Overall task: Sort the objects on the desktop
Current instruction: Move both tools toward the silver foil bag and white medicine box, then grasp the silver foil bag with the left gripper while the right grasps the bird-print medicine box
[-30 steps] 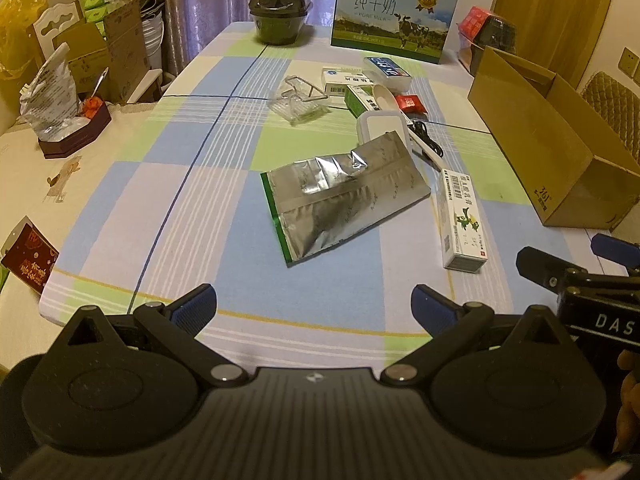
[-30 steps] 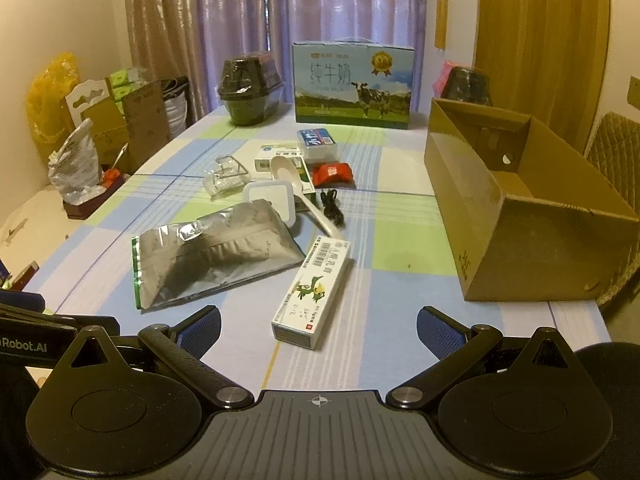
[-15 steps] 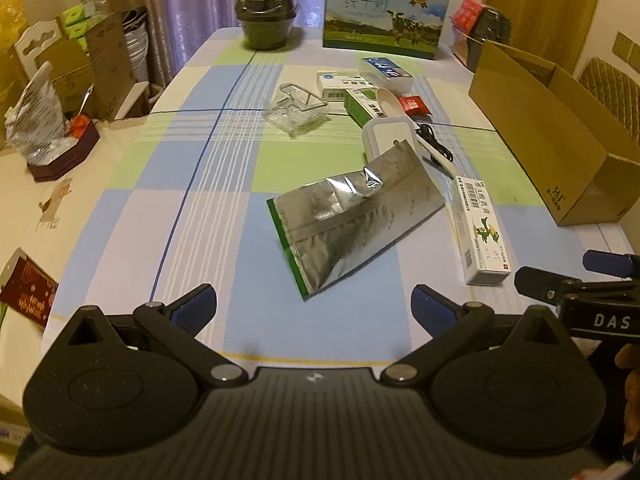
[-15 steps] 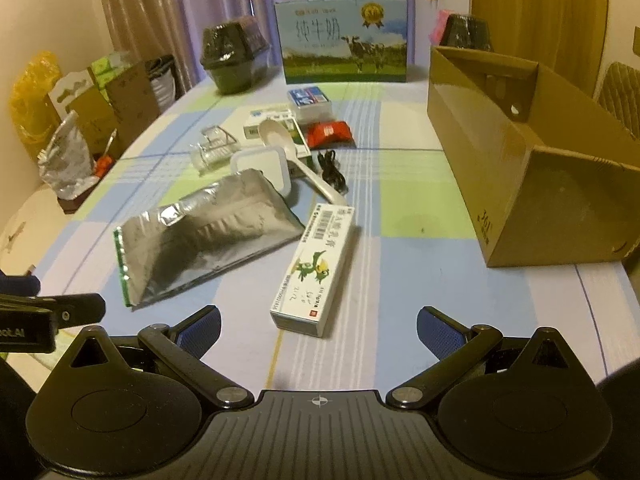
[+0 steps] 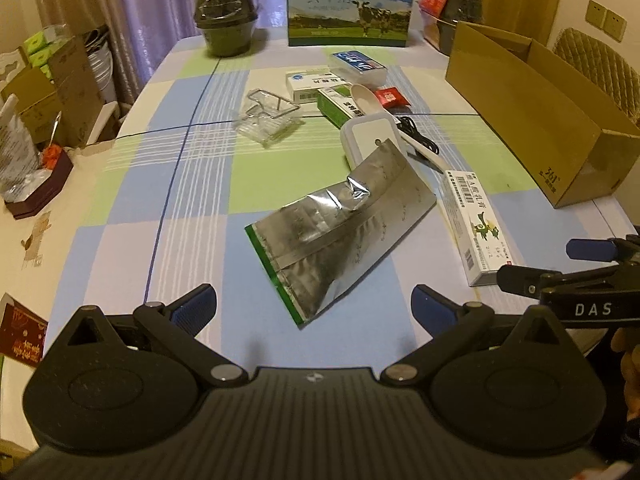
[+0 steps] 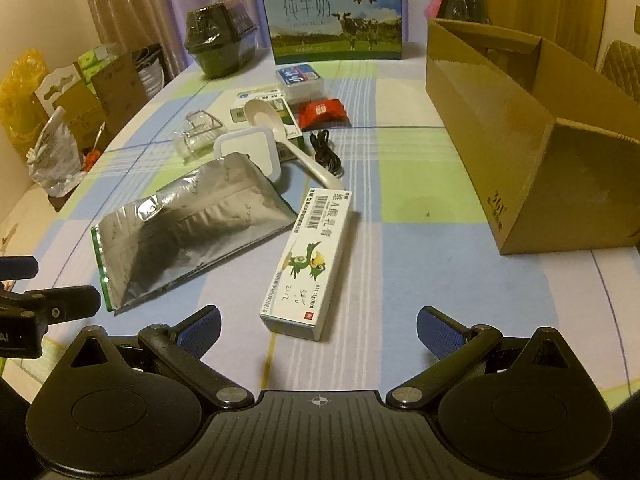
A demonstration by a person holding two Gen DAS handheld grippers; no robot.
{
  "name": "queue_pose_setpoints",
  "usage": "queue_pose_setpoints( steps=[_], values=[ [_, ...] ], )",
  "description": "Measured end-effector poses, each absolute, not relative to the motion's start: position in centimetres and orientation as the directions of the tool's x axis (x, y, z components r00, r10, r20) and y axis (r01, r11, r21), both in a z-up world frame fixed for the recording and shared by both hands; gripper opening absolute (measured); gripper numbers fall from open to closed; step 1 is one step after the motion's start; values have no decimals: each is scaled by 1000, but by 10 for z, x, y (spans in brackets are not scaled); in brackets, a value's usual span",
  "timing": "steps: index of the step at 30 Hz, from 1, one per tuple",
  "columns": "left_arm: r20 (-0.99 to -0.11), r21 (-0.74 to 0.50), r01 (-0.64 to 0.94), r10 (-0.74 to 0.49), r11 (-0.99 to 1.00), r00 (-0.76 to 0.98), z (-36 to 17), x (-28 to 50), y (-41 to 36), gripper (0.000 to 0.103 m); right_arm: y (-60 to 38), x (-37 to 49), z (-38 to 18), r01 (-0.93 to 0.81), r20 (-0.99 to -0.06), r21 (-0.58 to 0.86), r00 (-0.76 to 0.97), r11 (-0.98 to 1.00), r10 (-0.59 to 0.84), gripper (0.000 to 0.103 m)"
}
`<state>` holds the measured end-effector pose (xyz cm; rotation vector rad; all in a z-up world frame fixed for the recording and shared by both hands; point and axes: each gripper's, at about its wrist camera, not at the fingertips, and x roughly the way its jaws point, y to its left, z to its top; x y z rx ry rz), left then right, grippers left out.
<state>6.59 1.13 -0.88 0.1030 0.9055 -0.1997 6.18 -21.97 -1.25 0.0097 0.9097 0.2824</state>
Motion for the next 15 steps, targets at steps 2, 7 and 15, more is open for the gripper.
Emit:
queue_pose_setpoints(
  steps=[2, 7, 15],
  values=[
    [-790, 19, 232, -128, 973, 599, -9, 70, 10, 102, -219, 64, -14, -236, -778, 133, 576, 963, 249, 101],
    [-792, 48, 271, -129, 961, 597, -11, 81, 7, 102, -218, 69, -19, -234, -786, 142, 564, 962, 253, 101],
    [-798, 71, 301, -127, 951, 590, -15, 97, 4, 102, -219, 77, -26, -224, -792, 158, 553, 962, 259, 101]
  ],
)
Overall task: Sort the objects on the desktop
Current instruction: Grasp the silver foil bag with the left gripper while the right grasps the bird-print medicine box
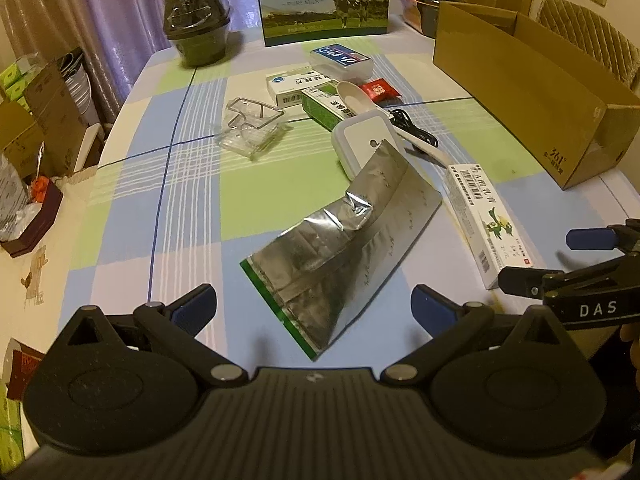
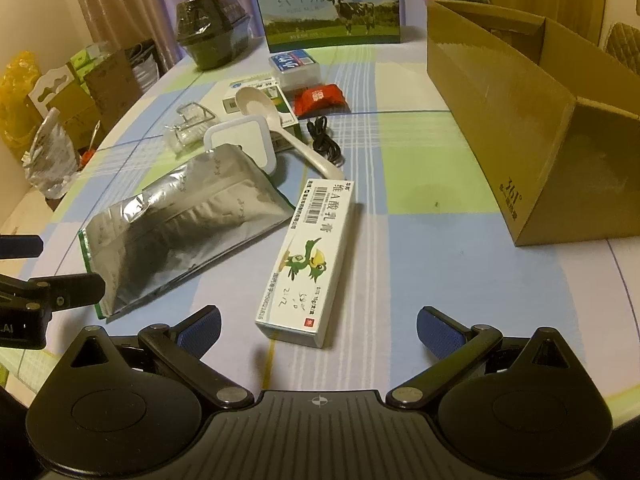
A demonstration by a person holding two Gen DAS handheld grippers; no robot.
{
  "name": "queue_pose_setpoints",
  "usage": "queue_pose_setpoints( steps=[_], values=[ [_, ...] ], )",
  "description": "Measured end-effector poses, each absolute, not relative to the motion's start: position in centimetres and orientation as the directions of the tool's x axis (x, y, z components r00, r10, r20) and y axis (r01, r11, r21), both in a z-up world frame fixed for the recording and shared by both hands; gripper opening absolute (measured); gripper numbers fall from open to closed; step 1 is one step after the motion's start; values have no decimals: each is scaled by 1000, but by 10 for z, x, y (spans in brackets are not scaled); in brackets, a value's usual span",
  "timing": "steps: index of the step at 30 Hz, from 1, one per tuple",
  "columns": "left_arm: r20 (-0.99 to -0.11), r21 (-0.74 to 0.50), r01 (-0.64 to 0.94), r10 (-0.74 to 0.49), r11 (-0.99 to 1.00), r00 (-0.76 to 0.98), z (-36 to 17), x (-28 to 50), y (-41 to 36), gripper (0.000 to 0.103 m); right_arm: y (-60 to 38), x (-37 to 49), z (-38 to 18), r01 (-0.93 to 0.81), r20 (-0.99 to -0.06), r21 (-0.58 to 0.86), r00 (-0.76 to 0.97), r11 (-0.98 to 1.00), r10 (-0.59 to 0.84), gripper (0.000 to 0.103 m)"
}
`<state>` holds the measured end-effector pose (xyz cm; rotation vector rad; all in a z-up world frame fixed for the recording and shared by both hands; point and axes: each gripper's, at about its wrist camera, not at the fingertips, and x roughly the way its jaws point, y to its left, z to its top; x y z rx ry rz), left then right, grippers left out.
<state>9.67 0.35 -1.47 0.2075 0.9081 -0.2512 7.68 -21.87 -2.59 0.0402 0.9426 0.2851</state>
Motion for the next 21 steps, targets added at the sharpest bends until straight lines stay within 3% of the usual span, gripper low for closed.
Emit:
queue_pose_setpoints(
  steps=[10, 12, 21],
  values=[
    [-800, 114, 430, -174, 896, 574, -20, 123, -2, 102, -215, 87, -36, -216, -800, 157, 544, 964, 252, 100],
    [-804, 113, 471, -198, 875, 560, -23, 131, -4, 101, -213, 90, -39, -220, -804, 166, 535, 961, 261, 87],
    [-843, 123, 661, -273, 740, 463, -36, 164, -24, 89, -198, 104, -44, -255, -795, 142, 546, 956, 264, 61]
  ],
)
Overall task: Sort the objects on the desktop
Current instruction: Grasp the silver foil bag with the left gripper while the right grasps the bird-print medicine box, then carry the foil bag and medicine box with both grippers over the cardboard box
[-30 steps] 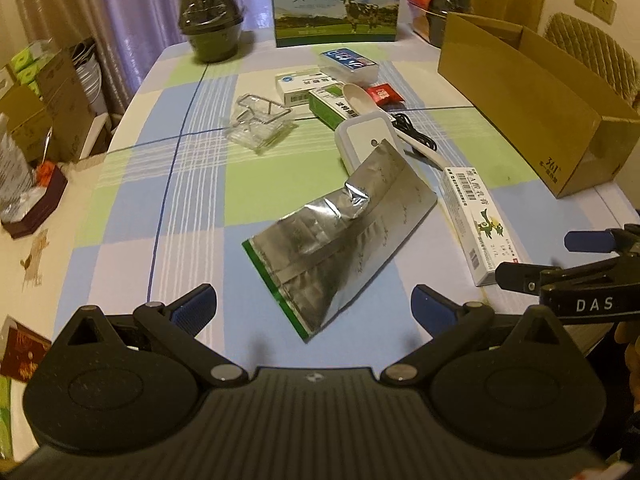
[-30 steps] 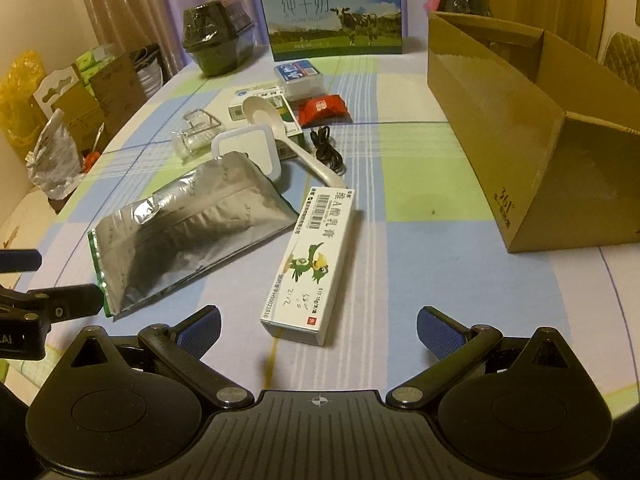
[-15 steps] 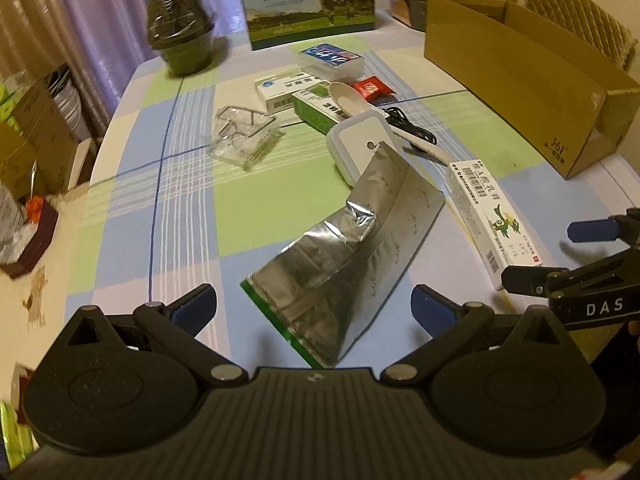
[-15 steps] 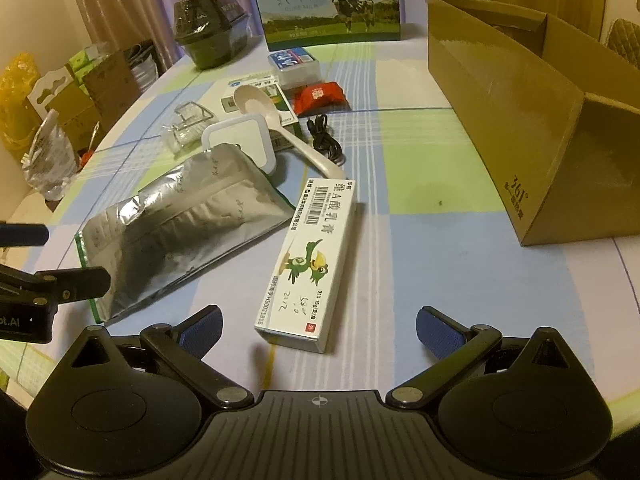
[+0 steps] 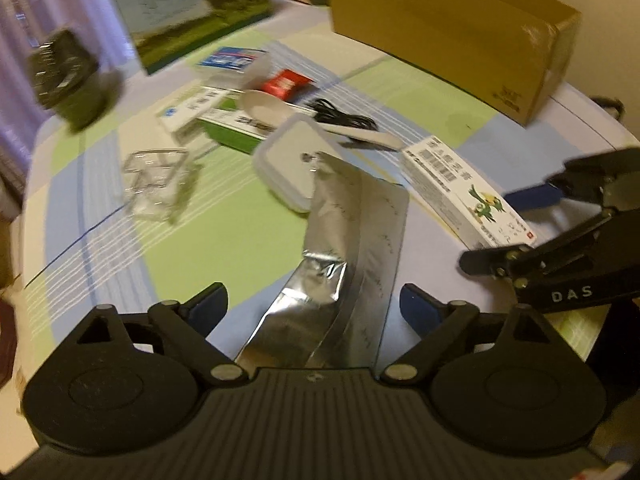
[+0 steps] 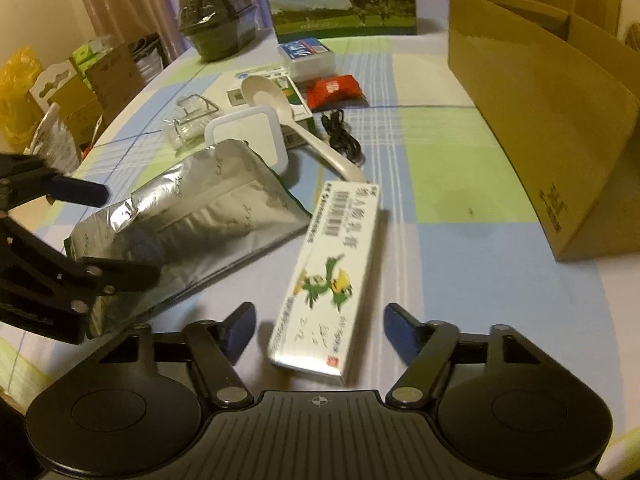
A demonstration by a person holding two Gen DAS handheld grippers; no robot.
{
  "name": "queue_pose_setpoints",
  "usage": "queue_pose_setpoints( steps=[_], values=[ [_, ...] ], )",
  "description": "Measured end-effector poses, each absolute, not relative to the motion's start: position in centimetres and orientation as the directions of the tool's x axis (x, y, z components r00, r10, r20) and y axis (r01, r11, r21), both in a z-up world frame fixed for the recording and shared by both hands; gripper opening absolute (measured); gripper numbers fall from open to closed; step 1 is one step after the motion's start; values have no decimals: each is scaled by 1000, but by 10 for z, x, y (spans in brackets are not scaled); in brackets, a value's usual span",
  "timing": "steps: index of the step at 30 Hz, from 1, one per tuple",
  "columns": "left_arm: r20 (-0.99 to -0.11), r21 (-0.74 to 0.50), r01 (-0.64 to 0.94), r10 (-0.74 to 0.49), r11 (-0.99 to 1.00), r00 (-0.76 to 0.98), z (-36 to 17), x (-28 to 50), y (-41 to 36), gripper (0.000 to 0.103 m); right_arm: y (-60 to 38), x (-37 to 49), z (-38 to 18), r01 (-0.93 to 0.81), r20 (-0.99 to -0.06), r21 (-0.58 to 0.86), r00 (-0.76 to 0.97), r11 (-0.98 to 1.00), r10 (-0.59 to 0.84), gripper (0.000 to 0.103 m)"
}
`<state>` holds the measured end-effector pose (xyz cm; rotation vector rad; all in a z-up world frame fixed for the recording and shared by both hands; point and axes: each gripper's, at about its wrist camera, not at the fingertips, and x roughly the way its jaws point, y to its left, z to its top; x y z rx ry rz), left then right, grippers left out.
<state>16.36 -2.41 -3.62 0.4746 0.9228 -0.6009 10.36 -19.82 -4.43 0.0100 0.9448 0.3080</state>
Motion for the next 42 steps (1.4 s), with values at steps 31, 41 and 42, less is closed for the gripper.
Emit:
queue_pose_setpoints(
  steps=[31, 41, 42],
  values=[
    [-971, -5, 767, -186, 642, 150, -58, 199, -61, 50, -202, 110, -43, -267, -798, 22, 577, 964, 178, 41],
    [-979, 8, 767, -153, 641, 138, -61, 203, -70, 45, -200, 110, -45, -280, -800, 10, 574, 960, 175, 36],
    [-978, 13, 765, -153, 644, 145, -60, 202, -70, 44, -200, 109, -45, -283, -799, 11, 574, 959, 178, 36]
  ],
)
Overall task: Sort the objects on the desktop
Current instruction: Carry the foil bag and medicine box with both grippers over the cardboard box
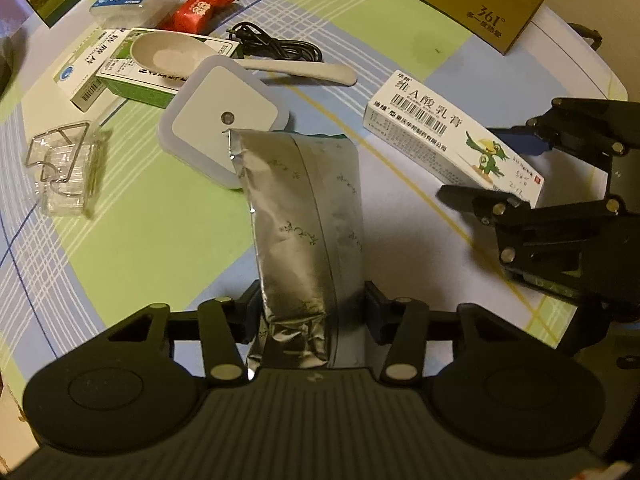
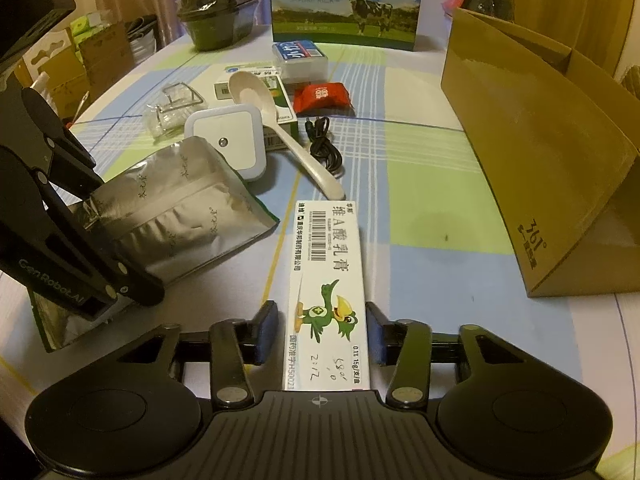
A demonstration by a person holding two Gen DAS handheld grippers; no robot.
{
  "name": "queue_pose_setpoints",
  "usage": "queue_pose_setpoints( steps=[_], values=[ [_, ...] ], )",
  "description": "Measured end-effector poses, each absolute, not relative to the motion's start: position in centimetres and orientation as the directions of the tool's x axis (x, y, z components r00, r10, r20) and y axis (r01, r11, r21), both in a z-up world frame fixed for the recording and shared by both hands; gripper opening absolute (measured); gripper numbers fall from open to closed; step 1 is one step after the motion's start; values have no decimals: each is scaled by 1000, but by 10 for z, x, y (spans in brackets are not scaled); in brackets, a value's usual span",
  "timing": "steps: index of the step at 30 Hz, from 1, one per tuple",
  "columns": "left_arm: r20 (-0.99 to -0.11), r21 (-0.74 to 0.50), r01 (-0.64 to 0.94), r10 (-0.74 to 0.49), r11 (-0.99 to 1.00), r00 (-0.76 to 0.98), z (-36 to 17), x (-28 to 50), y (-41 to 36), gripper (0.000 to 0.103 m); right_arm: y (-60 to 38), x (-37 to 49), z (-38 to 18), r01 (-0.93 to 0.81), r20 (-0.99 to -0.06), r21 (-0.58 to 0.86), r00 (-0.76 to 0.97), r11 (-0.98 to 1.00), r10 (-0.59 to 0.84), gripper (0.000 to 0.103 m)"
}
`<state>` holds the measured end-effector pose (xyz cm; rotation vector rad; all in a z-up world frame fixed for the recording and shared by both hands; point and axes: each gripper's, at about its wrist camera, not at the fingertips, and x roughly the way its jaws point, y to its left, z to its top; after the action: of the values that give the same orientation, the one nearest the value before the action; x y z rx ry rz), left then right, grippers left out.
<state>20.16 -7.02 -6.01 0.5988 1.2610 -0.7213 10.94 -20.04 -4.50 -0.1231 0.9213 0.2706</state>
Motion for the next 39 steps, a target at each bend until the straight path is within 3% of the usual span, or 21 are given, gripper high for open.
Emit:
queue_pose_setpoints(
  steps=[5, 19, 30, 39],
  values=[
    [-972, 8, 712, -160, 702, 169, -56, 198, -64, 36, -201, 104, -42, -288, -794, 25, 576, 957, 194, 36],
    [-961, -42, 603, -197, 796, 193, -21, 190, -49, 35, -216, 92, -14, -259, -743, 49, 636, 965, 208, 35],
    [-931, -94, 547, -268, 832, 248, 49, 199, -66, 35, -249, 103, 50, -187, -680, 106, 703, 977, 209, 36],
    [-888, -144, 558, -356, 818, 292, 108, 208, -128, 35, -303, 123, 118, -127, -607, 69, 782, 990, 142, 36]
  ],
)
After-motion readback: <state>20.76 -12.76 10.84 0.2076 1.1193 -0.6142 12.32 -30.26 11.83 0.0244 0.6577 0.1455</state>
